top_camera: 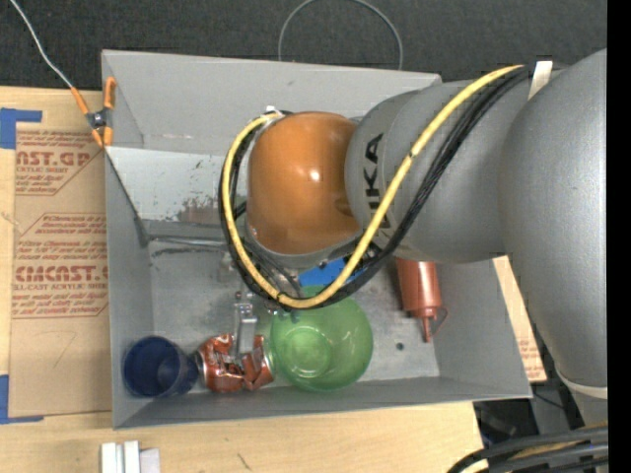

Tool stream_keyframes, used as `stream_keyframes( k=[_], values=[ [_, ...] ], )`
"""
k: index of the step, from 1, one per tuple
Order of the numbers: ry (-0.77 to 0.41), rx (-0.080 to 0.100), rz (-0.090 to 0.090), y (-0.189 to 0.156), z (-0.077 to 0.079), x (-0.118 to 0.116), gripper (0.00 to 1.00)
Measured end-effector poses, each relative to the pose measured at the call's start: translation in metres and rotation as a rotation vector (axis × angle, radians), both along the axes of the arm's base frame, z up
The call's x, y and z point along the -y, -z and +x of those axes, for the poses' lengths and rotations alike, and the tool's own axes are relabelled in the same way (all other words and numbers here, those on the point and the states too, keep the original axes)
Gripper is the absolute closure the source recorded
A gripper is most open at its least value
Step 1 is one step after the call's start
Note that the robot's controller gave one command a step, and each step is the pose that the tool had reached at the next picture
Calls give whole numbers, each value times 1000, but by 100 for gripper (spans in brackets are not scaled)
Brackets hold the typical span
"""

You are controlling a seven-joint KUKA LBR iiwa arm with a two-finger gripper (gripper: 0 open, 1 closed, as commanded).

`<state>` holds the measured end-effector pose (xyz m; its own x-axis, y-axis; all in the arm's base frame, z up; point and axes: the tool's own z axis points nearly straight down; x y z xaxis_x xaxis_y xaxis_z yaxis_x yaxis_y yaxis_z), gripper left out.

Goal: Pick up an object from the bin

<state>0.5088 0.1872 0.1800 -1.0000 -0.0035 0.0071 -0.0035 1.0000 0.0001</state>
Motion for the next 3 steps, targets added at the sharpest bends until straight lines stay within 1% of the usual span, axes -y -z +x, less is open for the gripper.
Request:
stream_keyframes(
  k=[1,2,3],
  values=[
    [3,7,1,-5,2,1,0],
    [-52,8,2,105,-27,60,0],
    [-195,9,4,82,-2,27,100]
  ],
)
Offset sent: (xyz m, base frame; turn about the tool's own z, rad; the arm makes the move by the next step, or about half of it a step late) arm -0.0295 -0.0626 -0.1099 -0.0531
